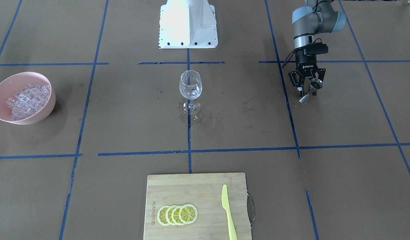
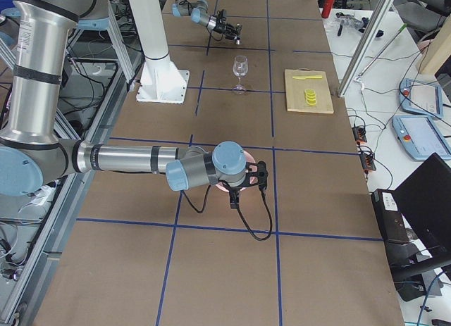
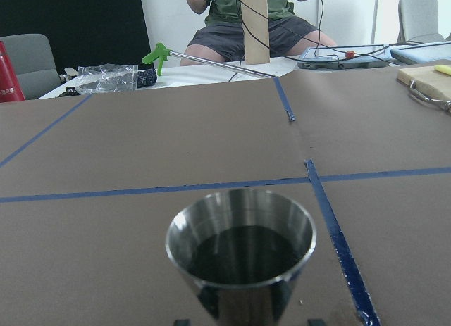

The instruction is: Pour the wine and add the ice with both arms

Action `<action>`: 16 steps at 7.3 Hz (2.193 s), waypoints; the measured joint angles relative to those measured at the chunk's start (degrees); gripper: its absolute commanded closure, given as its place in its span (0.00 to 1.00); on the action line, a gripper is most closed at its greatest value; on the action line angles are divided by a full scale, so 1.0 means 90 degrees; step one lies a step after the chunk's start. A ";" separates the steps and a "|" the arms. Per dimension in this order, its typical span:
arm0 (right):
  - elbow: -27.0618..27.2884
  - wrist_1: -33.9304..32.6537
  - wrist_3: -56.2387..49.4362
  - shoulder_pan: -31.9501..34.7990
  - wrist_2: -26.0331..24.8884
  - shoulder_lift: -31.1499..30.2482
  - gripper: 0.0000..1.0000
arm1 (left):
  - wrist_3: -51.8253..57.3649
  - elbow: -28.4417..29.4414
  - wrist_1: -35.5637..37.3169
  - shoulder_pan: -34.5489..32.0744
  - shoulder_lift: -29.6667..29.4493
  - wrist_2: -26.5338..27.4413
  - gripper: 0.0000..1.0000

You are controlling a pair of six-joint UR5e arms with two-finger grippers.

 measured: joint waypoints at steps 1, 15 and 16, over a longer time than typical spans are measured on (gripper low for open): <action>0.0000 0.0000 0.0000 -0.0001 -0.0004 0.0009 0.00 | -0.0002 -0.0011 -0.0023 -0.0015 -0.0007 0.0010 1.00; -0.0078 -0.0002 -0.0009 -0.0008 -0.0025 0.0062 0.00 | 0.3961 -0.0990 0.0906 -0.0303 -0.3703 0.0007 1.00; -0.0089 -0.0001 -0.0010 -0.0008 -0.0026 0.0066 0.00 | 0.4340 -0.1060 0.1386 -0.0301 -0.3858 0.0007 1.00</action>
